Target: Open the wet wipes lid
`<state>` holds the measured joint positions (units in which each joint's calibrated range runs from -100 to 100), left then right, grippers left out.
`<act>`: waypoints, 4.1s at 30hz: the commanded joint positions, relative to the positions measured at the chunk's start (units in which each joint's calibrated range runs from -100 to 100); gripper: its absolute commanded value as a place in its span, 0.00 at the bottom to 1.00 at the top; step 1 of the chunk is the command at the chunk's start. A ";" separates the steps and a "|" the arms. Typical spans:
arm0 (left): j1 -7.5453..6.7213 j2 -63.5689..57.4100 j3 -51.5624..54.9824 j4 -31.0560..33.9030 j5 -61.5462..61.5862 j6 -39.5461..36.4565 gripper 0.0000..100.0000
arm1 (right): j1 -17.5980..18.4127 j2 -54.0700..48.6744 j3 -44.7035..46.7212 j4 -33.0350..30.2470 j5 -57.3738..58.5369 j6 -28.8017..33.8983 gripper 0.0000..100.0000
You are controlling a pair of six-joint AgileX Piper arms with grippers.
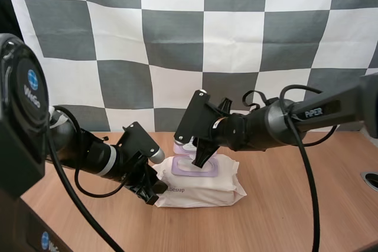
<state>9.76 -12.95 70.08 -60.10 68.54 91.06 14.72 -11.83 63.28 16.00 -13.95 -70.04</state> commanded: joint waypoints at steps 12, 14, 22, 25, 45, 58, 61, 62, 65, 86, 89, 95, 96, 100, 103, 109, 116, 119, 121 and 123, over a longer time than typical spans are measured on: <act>0.43 -31.90 -3.16 4.68 1.16 -25.92 0.00 | -1.85 -32.55 0.00 25.38 10.50 -7.56 0.00; 0.82 -37.10 -4.52 4.56 -1.95 -30.95 0.00 | -4.36 -36.25 0.00 28.68 16.53 -7.45 0.00; 2.90 -58.06 -10.08 4.51 -23.16 -49.99 0.00 | -14.77 -53.91 0.00 29.36 26.61 -7.13 0.00; 2.90 -65.01 -10.08 4.97 -27.91 -54.73 0.00 | -17.69 -62.64 0.00 30.18 33.13 -3.95 0.00; 2.90 -75.81 14.17 42.75 -50.94 -85.35 0.00 | -17.13 -88.17 18.80 33.13 38.94 -3.01 0.01; -2.67 -87.05 29.92 42.87 -64.08 -77.74 0.00 | -17.13 -88.17 36.72 17.81 23.96 -6.01 0.12; -4.48 -87.05 29.92 42.87 -64.02 -77.74 0.00 | -17.13 -88.17 36.72 30.25 15.78 -6.01 0.12; -4.94 -87.05 29.92 42.87 -61.69 -77.74 0.00 | -17.13 -88.17 36.72 32.86 15.87 -6.01 0.12; -6.55 -87.05 29.92 42.87 -55.61 -75.87 0.00 | -17.13 -88.17 36.72 38.63 16.64 -6.01 0.11; -9.66 -87.05 29.92 42.87 -55.03 -74.42 0.00 | -17.13 -88.17 36.72 12.65 48.02 3.47 0.03; -9.67 -87.05 29.92 43.03 -55.03 -74.42 0.00 | -17.13 -88.17 36.72 12.76 48.02 7.70 0.03; -9.67 -87.05 29.92 48.42 -55.03 -74.42 0.00 | -17.20 -88.17 36.72 12.73 44.59 21.34 0.03; -9.67 -87.05 29.92 48.70 -54.61 -74.84 0.00 | -17.11 -88.17 36.72 13.03 44.21 22.62 0.03; -9.67 -87.05 29.92 52.99 -46.10 -84.59 0.00 | -16.67 -88.17 36.72 17.22 39.47 24.64 0.03; -9.67 -87.05 29.92 56.61 -38.38 -92.60 0.00 | -16.67 -88.17 36.72 18.45 38.93 24.64 0.03; -9.67 -87.05 29.92 61.55 -39.10 -104.10 0.00 | -15.96 -88.17 36.72 18.44 38.93 24.64 0.03; -9.67 -87.05 29.92 61.68 -38.93 -104.10 0.00 | -15.80 -88.17 36.72 17.71 44.89 23.97 0.03; -9.67 -87.05 29.92 61.68 -38.93 -104.10 0.00 | -15.80 -88.17 36.72 10.50 44.89 22.13 0.03; -9.67 -87.05 29.92 61.68 -38.93 -104.10 0.00 | -15.80 -88.17 36.72 0.58 45.08 20.33 0.03; -9.67 -87.05 29.92 61.68 -38.93 -104.10 0.00 | -15.80 -88.17 36.72 -1.46 45.26 20.44 0.03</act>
<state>0.14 -100.00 100.00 1.54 29.62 -13.04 -1.11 -100.00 100.00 26.99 31.38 -48.97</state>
